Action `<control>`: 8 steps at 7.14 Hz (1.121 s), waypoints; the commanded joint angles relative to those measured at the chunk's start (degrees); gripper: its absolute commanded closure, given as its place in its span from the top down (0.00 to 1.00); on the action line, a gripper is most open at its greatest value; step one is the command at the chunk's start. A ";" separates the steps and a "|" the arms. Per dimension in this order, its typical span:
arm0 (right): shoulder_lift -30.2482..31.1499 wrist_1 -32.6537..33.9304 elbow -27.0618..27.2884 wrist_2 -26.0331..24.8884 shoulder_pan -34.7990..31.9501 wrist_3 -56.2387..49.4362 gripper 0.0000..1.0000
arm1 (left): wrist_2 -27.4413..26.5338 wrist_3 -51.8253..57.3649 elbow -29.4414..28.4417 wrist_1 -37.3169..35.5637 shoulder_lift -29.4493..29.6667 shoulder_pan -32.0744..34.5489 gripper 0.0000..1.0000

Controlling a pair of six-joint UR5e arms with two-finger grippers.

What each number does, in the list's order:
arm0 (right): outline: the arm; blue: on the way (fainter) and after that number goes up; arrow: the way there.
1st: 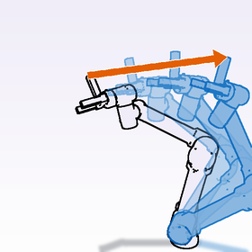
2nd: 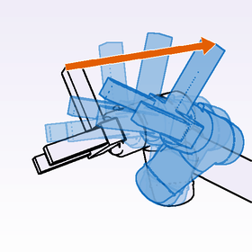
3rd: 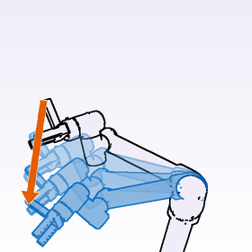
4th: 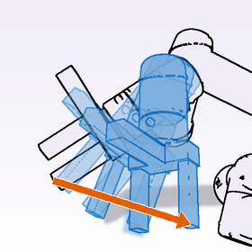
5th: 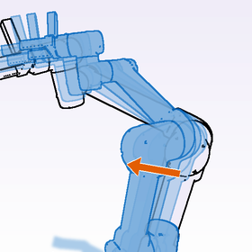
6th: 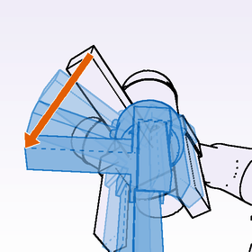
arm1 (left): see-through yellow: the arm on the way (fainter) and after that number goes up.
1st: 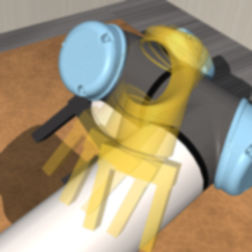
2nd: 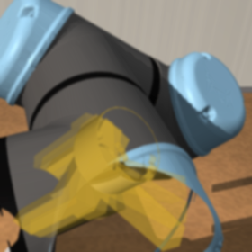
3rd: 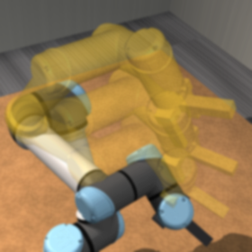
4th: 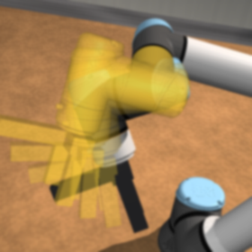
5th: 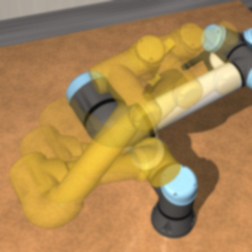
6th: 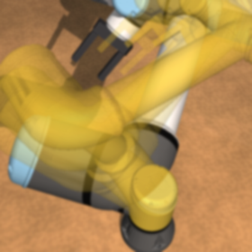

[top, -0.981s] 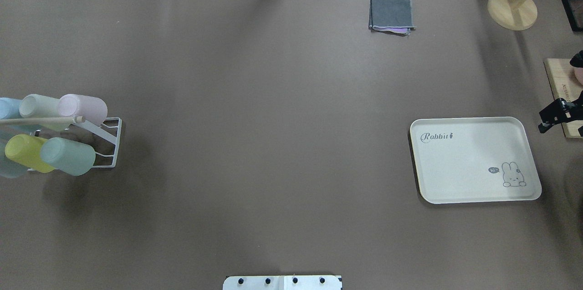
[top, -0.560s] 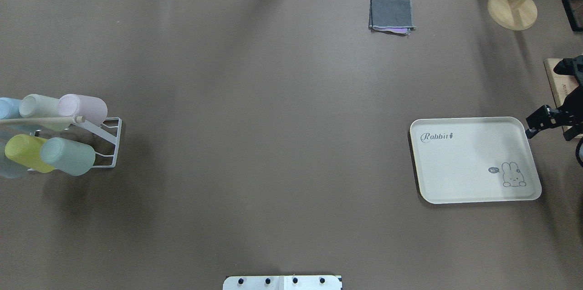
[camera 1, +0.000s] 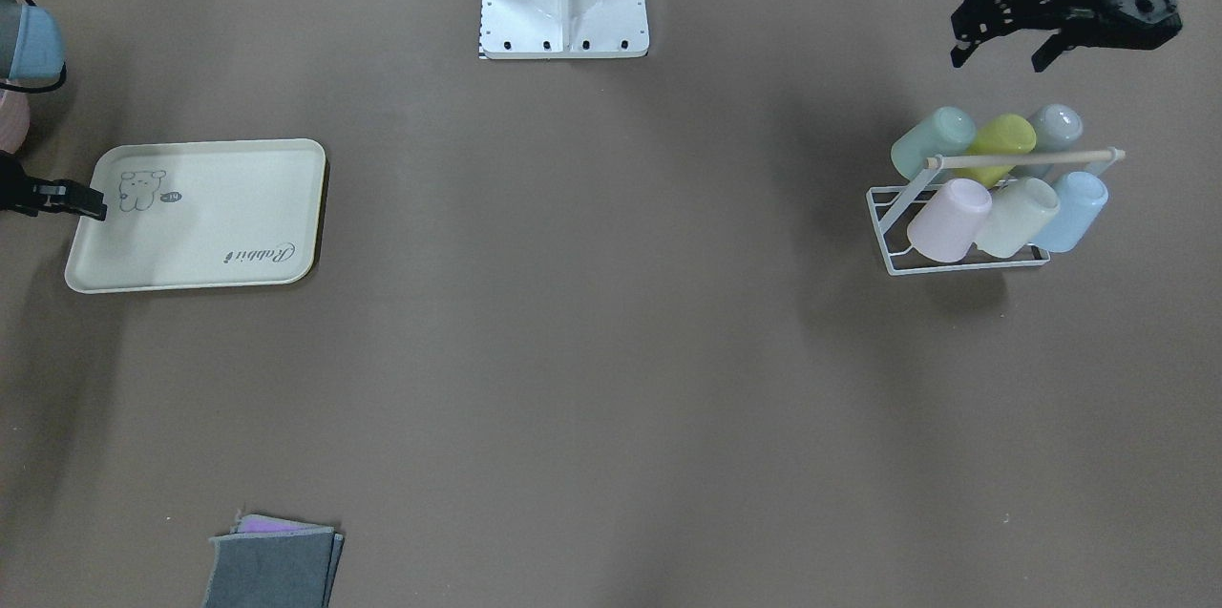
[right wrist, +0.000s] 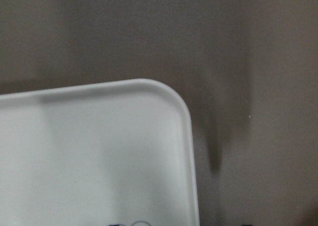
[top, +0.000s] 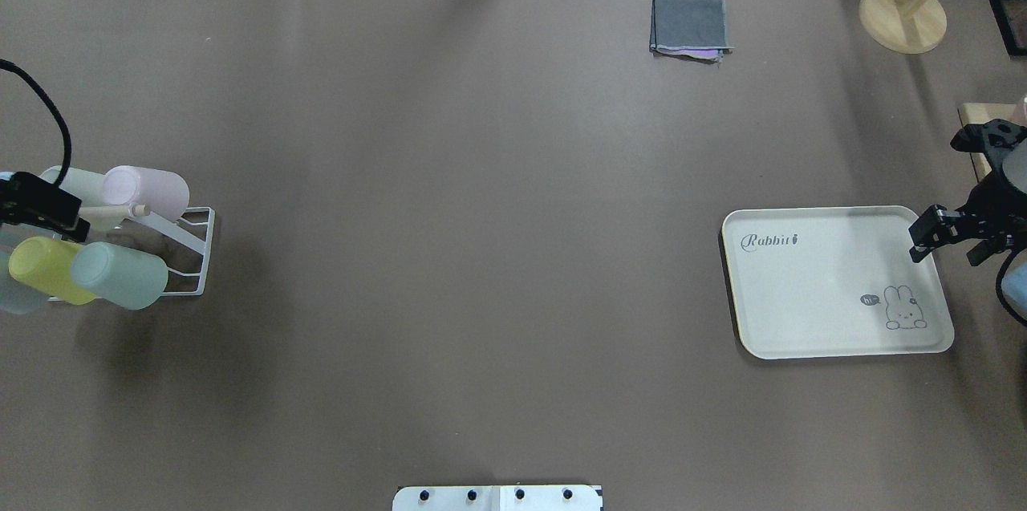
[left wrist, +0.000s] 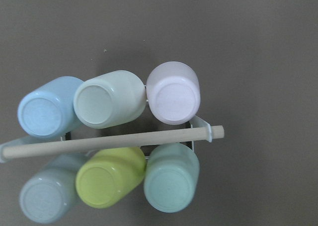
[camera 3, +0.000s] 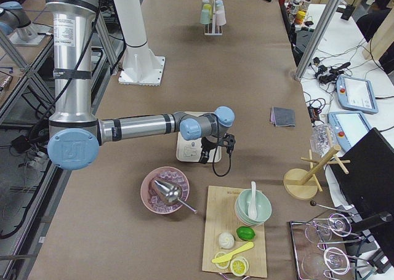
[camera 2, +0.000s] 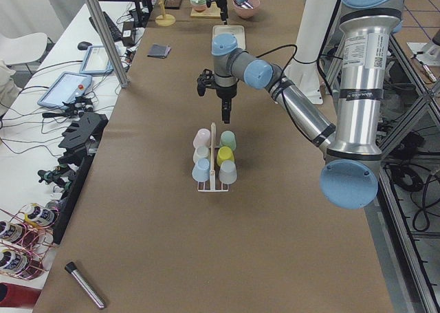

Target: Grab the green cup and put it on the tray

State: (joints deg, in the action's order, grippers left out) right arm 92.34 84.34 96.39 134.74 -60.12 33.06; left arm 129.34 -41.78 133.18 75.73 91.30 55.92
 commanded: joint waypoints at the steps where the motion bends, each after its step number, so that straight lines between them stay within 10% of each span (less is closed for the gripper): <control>1: 0.29 -0.84 -0.15 0.00 0.88 0.17 0.71 | -5.81 -12.13 1.03 5.11 0.46 -11.04 0.99; 8: 1.70 -4.27 -2.17 0.18 2.29 0.16 0.46 | -32.28 -23.70 3.14 4.51 3.71 -42.88 0.98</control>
State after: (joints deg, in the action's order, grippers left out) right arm 93.72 80.17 94.27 134.87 -57.87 33.19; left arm 100.22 -65.64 136.05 80.32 94.99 16.95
